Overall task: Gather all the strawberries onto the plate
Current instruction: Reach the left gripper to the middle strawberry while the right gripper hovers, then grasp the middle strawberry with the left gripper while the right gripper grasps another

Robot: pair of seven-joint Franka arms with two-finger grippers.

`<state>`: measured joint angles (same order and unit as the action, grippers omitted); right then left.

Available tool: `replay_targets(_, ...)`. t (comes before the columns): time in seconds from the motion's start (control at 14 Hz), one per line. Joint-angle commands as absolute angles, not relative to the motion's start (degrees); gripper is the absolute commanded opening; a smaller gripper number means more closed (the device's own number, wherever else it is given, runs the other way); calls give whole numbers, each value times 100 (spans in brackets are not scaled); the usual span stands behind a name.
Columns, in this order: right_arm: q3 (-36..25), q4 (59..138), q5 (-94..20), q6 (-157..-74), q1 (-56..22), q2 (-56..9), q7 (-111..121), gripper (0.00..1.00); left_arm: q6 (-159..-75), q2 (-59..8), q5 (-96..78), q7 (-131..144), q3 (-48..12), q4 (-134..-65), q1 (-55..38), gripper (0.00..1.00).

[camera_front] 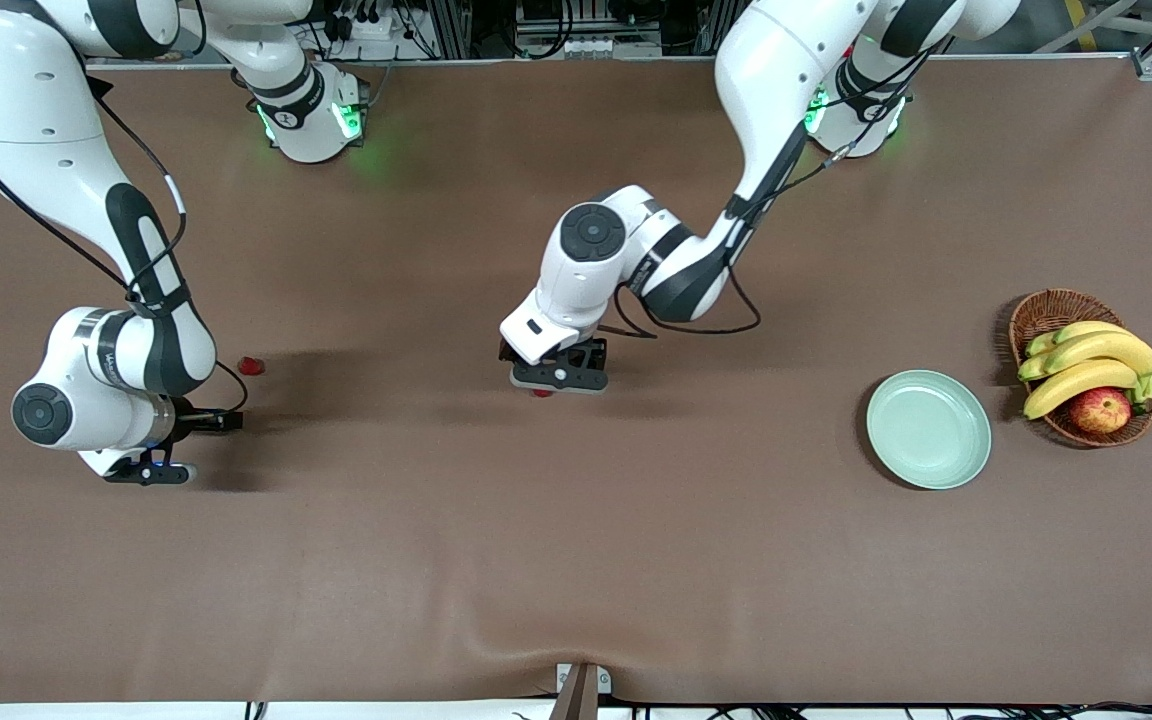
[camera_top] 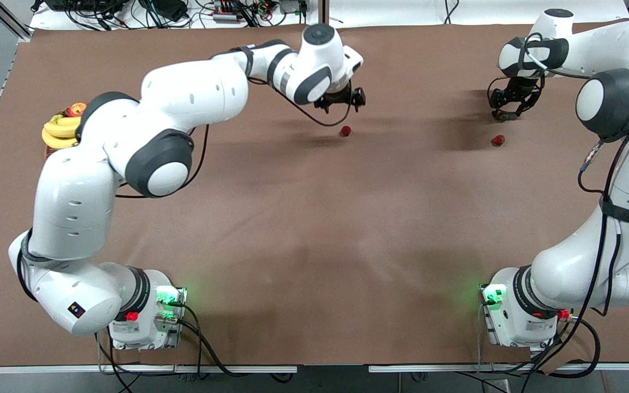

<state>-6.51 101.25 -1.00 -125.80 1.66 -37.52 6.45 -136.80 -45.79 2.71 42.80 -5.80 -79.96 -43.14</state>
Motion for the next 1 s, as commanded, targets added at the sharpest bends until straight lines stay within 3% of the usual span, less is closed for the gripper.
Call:
replay_targets(0.0, -571, 10108, 35, -12402, 229, -3735, 598, 69, -13754, -5149, 632, 4351, -309, -7743, -4447, 100)
replay_targets(0.43, -571, 10099, 35, -12384, 229, -3718, 808, 22, -13755, -5274, 738, 4553, -176, -7761, -4509, 100)
replay_targets(0.64, -563, 9968, -44, -12366, 237, -3657, 844, 9, -13746, -5081, 721, 4745, -158, -7734, -4526, 100)
replay_targets(0.93, -449, 9204, -96, -11630, 27, -3621, 800, 5, -13755, -5132, 712, 4974, -158, -7490, -4719, 100)
